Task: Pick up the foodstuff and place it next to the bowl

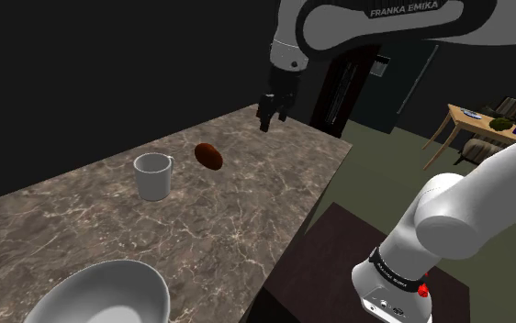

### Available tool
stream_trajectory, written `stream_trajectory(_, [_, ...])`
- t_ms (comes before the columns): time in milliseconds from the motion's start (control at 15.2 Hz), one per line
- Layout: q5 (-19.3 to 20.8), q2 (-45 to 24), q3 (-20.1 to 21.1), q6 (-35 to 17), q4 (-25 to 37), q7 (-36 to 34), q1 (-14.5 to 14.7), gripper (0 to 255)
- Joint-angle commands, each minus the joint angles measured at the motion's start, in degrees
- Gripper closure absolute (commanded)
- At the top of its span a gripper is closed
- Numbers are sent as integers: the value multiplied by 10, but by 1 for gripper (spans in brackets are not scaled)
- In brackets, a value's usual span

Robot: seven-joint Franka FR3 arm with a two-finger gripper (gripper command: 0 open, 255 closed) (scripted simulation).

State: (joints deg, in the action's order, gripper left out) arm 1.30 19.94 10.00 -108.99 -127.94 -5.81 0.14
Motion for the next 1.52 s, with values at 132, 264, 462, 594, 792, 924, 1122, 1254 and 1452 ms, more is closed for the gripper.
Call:
stream_trajectory(132, [43, -90, 35, -27, 45, -53, 2, 0])
stream_trajectory(264, [70, -138, 49, -35, 75, -81, 4, 0])
stream_trajectory(462, [114, -212, 63, -38, 125, -122, 11, 0])
stream_trajectory(594, [145, -263, 69, -35, 162, -148, 20, 0])
stream_trajectory(792, [190, -340, 70, -24, 225, -181, 38, 0])
stream_trajectory(924, [217, -392, 67, -13, 272, -199, 53, 0])
stream_trajectory(1122, [235, -429, 61, -10, 301, -210, 64, 0])
stream_trajectory(1254, [239, -433, 59, -23, 291, -212, 62, 0])
stream_trajectory(1452, [244, -439, 56, -43, 278, -215, 59, 0])
